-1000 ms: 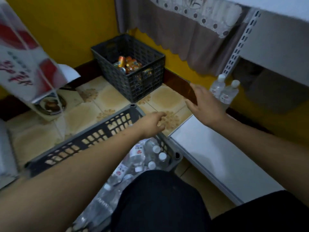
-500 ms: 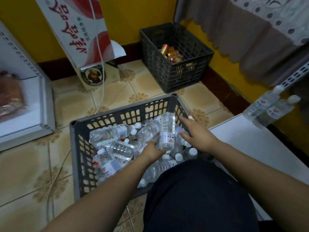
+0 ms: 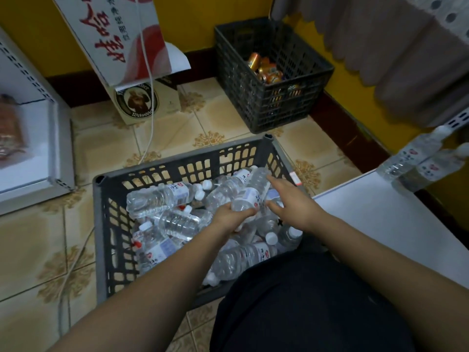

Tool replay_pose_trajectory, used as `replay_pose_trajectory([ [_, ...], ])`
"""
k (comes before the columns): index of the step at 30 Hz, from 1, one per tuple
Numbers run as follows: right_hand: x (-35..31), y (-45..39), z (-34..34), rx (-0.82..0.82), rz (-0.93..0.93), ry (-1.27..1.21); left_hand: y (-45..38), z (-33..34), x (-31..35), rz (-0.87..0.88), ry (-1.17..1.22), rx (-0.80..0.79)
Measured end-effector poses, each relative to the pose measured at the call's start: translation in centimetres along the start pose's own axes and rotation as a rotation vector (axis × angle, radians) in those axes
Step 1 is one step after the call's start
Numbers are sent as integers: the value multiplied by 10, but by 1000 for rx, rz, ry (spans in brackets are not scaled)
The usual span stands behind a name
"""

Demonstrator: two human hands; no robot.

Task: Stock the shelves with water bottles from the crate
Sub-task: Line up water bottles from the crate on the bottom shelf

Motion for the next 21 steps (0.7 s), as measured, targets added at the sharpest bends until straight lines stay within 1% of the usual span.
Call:
replay_pose_trajectory([
  [2,-3,4,-8,4,-18,33,4,-17,9,70,-87,45],
  [4,-10,10,-20,23,-44,58,12,-33,24,138,-243,44],
  [9,-33,31,-57,66,-115,158,68,-58,88,336,-661,-139],
  [11,-44,41,-75,68,-130,215,102,-57,121,443,-809,-198],
  [13,-52,53,-94,52,-135,217,140,-49,154,545,-911,-251],
  [15,-60,70,-118,64,-134,118,178,-43,186,608,-956,-289],
  [18,-69,102,-159,148,-116,42,232,-35,227,717,-983,-275],
  [19,-72,114,-171,175,-105,35,243,-34,236,744,-945,-263],
  [21,-78,138,-189,234,-89,-21,261,-29,247,766,-790,-281],
])
Point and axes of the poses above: each hand's wrist, its own y-axis away from the middle knuckle, its own z-axis out of the palm, x = y × z, the point moved 3 cm from there along -y, towards the middle knuckle, and after that the axes turned 2 degrees about x, right-handed, at the moved point
